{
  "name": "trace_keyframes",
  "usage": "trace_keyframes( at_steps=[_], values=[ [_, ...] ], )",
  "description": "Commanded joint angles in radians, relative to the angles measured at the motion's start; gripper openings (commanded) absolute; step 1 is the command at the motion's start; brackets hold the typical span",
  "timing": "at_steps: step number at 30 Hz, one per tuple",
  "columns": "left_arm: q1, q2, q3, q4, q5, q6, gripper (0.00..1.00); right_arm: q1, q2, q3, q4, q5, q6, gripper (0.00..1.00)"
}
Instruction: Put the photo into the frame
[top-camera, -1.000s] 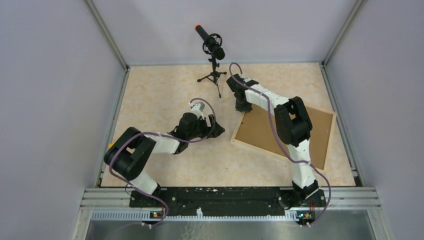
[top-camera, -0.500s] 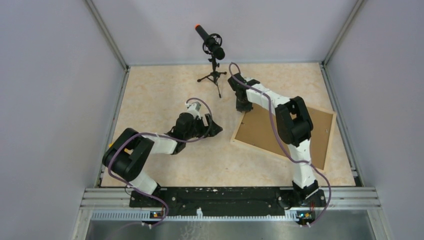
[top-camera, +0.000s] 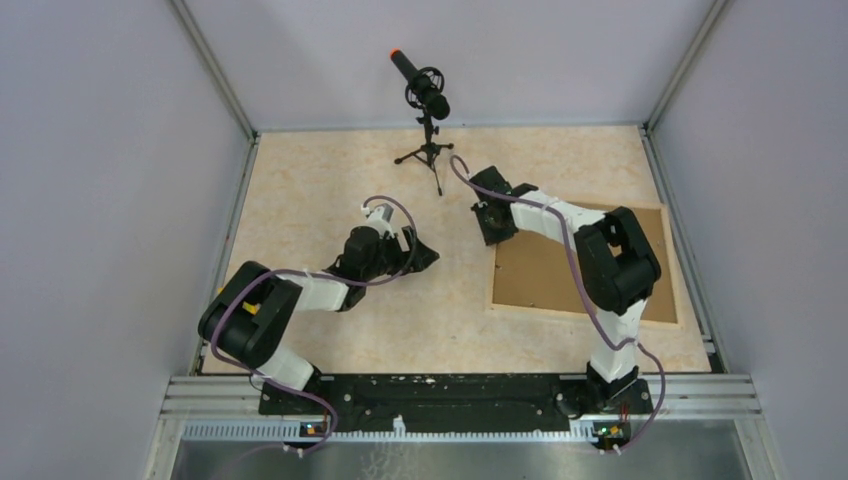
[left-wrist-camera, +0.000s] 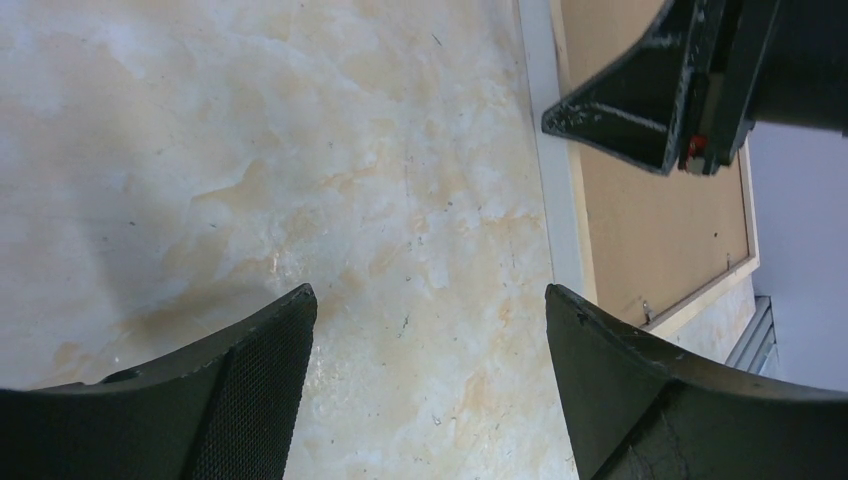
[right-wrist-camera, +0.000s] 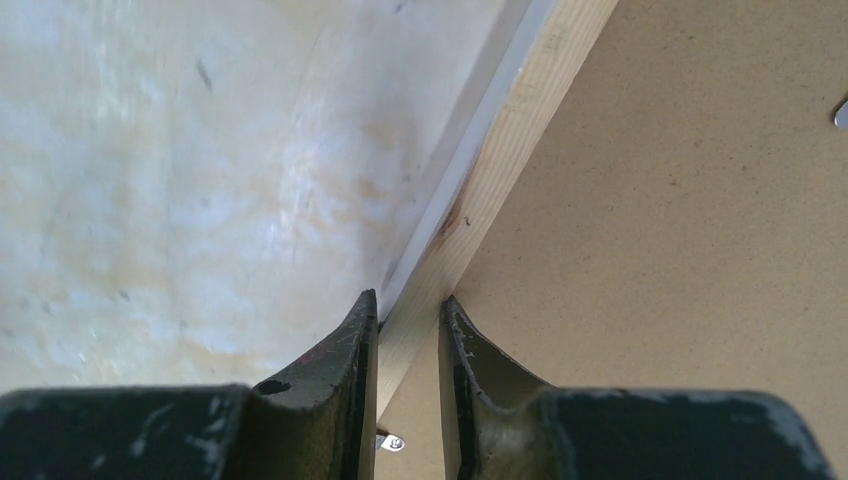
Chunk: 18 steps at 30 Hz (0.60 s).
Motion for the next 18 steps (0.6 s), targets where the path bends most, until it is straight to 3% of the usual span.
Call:
trace_keyframes(
  at_steps=[1, 8, 18],
  values=[
    [0.012, -0.019, -0.007, 0.06, 0.022, -0.014, 0.88, 0.047, -0.083, -0.115, 0.044, -0.083, -0.257, 0.0],
    [0.02, -0.01, -0.01, 0.068, 0.031, -0.023, 0.88, 0.148, -0.137, -0.277, 0.118, 0.041, -0.427, 0.0],
    [0.075, -0.035, -0.089, 0.163, 0.032, -0.095, 0.88, 0.176, -0.206, -0.354, 0.088, -0.025, -0.561, 0.0]
  ],
)
